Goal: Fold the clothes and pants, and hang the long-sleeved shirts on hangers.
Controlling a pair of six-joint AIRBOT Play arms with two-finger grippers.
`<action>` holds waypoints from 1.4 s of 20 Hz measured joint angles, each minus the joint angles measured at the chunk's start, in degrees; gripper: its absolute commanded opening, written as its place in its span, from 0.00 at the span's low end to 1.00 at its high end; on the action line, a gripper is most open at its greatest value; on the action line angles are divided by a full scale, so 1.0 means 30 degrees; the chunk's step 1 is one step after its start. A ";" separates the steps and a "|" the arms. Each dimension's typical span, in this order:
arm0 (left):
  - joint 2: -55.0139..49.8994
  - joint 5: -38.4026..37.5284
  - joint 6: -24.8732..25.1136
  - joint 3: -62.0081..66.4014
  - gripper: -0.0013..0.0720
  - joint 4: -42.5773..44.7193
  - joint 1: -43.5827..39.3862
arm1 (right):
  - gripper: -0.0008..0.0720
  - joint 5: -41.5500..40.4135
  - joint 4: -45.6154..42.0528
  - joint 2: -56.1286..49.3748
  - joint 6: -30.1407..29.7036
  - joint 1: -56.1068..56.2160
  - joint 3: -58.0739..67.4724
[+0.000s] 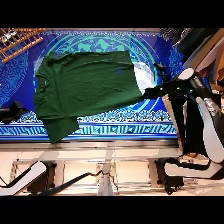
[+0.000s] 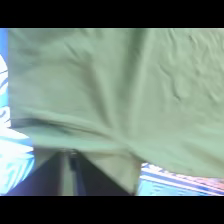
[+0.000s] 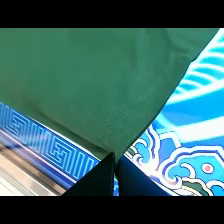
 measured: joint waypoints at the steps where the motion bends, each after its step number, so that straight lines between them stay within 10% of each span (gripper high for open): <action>1: 0.0291 -0.0248 -0.0423 0.0131 0.68 0.0590 0.0153 | 0.03 0.0087 -0.0015 0.0328 0.0248 0.0029 0.0073; 15: -0.3687 0.1705 -0.1224 -0.2069 0.66 -0.1450 -0.1530 | 0.03 -0.1086 -0.0430 0.1173 0.0627 0.0189 -0.0408; 19: -0.4357 0.2164 -0.1166 -0.2120 0.56 -0.2011 -0.1588 | 0.03 -0.1144 -0.0430 0.1173 0.0270 0.0189 -0.0408; 23: -0.4845 0.2382 -0.1158 -0.2171 0.02 -0.2244 -0.1596 | 0.03 -0.1290 -0.0430 0.1173 0.0175 0.0189 -0.0408; 28: -0.5042 0.0831 0.1042 -0.1763 0.02 -0.4940 -0.1260 | 0.03 -0.1239 -0.0444 0.1749 -0.0189 0.0189 -0.0313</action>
